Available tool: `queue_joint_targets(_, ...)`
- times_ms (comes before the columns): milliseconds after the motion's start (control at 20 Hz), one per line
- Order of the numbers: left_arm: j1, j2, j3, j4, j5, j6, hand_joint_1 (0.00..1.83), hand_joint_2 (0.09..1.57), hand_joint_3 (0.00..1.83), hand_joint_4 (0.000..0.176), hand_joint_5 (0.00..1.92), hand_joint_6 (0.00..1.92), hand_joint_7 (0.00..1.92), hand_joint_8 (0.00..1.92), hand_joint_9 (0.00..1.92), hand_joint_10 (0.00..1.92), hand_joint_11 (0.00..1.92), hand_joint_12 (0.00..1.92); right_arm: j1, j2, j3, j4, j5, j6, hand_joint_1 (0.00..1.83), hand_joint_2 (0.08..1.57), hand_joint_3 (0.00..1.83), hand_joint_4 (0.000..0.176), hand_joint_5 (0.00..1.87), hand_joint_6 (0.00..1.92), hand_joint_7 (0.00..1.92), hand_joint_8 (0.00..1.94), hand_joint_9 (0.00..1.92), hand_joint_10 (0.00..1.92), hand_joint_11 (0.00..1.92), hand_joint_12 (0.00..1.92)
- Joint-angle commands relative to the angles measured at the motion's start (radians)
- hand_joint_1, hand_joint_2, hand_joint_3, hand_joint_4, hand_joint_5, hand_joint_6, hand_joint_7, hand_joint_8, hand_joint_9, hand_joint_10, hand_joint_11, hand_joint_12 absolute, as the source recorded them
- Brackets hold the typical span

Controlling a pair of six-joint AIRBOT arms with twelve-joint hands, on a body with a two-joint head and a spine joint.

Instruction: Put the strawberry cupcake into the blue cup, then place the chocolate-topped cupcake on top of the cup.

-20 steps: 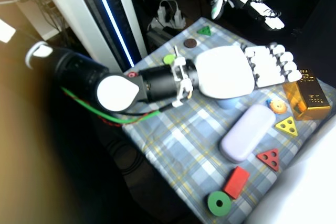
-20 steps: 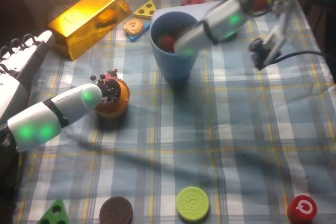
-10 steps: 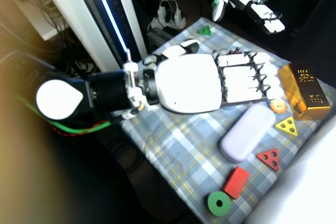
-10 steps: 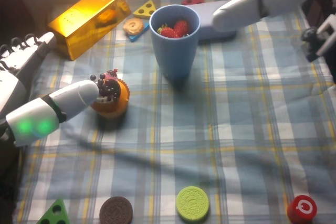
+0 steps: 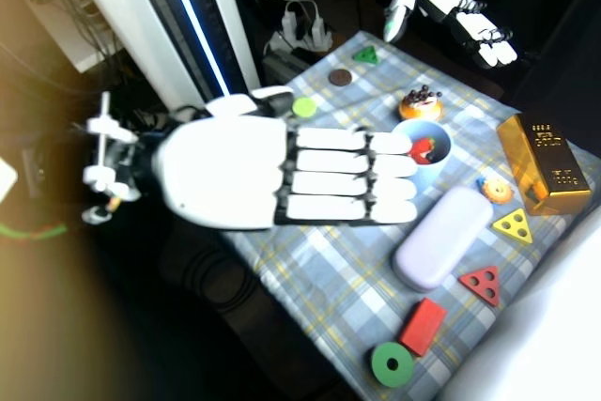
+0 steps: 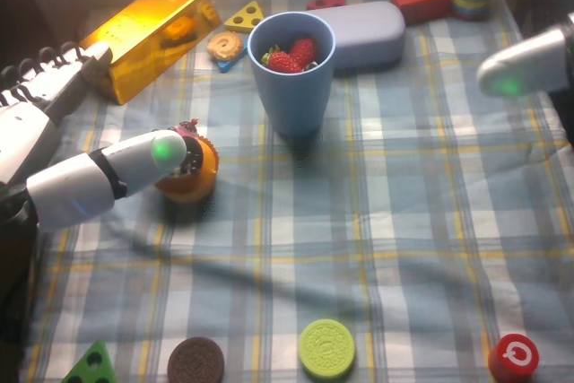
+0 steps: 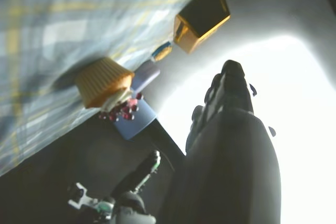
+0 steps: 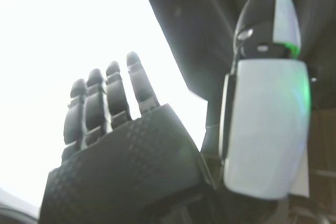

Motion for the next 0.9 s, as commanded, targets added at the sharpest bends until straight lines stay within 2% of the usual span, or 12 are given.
queue_joint_targets(0,-0.014,-0.006,0.006,0.034,-0.101,-0.005,0.09,0.74,0.00,0.056,0.07,0.01,0.03,0.00,0.00,0.00,0.00,0.00,-0.011,0.014,-0.011,0.097,0.132,-0.033,0.00,0.82,0.00,0.026,0.00,0.00,0.00,0.00,0.00,0.00,0.00,0.00)
queue_joint_targets(50,-0.015,-0.009,0.008,0.035,-0.094,-0.005,0.11,0.74,0.00,0.054,0.09,0.02,0.04,0.01,0.00,0.00,0.00,0.00,-0.048,0.024,-0.026,0.143,0.154,-0.066,0.00,0.81,0.00,0.027,0.00,0.00,0.00,0.00,0.00,0.00,0.00,0.00)
queue_joint_targets(100,-0.015,-0.016,0.010,0.039,-0.077,-0.005,0.19,0.76,0.00,0.054,0.11,0.02,0.05,0.01,0.00,0.00,0.00,0.00,-0.108,0.043,-0.052,0.222,0.193,-0.128,0.00,0.79,0.00,0.053,0.00,0.00,0.00,0.00,0.00,0.00,0.00,0.00)
queue_joint_targets(150,-0.016,-0.019,0.011,0.040,-0.071,-0.005,0.28,0.77,0.00,0.053,0.14,0.01,0.09,0.01,0.02,0.00,0.00,0.00,-0.127,0.050,-0.059,0.249,0.206,-0.150,0.00,0.79,0.00,0.053,0.00,0.00,0.00,0.00,0.00,0.00,0.00,0.00)
queue_joint_targets(200,-0.016,-0.025,0.014,0.045,-0.057,-0.005,0.34,0.78,0.00,0.053,0.16,0.01,0.10,0.01,0.03,0.00,0.00,0.00,-0.156,0.057,-0.067,0.289,0.226,-0.178,0.00,0.79,0.00,0.041,0.00,0.00,0.00,0.00,0.00,0.00,0.00,0.00)
queue_joint_targets(300,-0.020,-0.038,0.023,0.051,-0.033,-0.005,0.47,0.79,0.01,0.076,0.19,0.02,0.13,0.01,0.03,0.00,0.00,0.00,-0.207,0.064,-0.074,0.330,0.243,-0.191,0.00,0.78,0.00,0.034,0.00,0.00,0.00,0.00,0.00,0.00,0.00,0.00)
queue_joint_targets(350,-0.028,-0.046,0.029,0.055,-0.022,-0.005,0.48,0.79,0.00,0.067,0.20,0.02,0.15,0.02,0.04,0.01,0.00,0.00,-0.224,0.066,-0.079,0.339,0.244,-0.191,0.00,0.78,0.00,0.023,0.00,0.00,0.00,0.00,0.00,0.00,0.00,0.00)
queue_joint_targets(450,-0.044,-0.066,0.045,0.059,0.000,-0.005,0.54,0.78,0.00,0.062,0.20,0.01,0.17,0.02,0.05,0.01,0.00,0.00,-0.266,0.073,-0.092,0.367,0.263,-0.191,0.01,0.81,0.00,0.000,0.00,0.00,0.00,0.00,0.00,0.00,0.00,0.00)
queue_joint_targets(500,-0.051,-0.076,0.057,0.059,0.014,-0.005,0.57,0.79,0.00,0.050,0.21,0.02,0.18,0.02,0.06,0.01,0.00,0.00,-0.306,0.075,-0.099,0.397,0.291,-0.191,0.00,0.83,0.01,0.000,0.00,0.00,0.00,0.00,0.00,0.00,0.00,0.00)
queue_joint_targets(550,-0.061,-0.088,0.072,0.059,0.032,-0.005,0.58,0.78,0.00,0.067,0.21,0.01,0.18,0.02,0.05,0.00,0.00,0.00,-0.360,0.078,-0.107,0.443,0.336,-0.191,0.00,0.83,0.01,0.000,0.00,0.00,0.00,0.00,0.00,0.00,0.00,0.00)
queue_joint_targets(650,-0.084,-0.104,0.094,0.059,0.061,-0.005,0.63,0.77,0.00,0.085,0.22,0.01,0.21,0.02,0.06,0.01,0.00,0.00,-0.442,0.082,-0.118,0.510,0.406,-0.191,0.01,0.86,0.02,0.000,0.00,0.00,0.00,0.00,0.00,0.00,0.00,0.00)
queue_joint_targets(850,-0.099,-0.112,0.116,0.053,0.071,-0.006,0.68,0.74,0.00,0.095,0.26,0.01,0.26,0.01,0.09,0.01,0.00,0.00,-0.561,0.089,-0.132,0.590,0.516,-0.191,0.00,0.88,0.02,0.000,0.00,0.00,0.00,0.00,0.00,0.00,0.00,0.00)
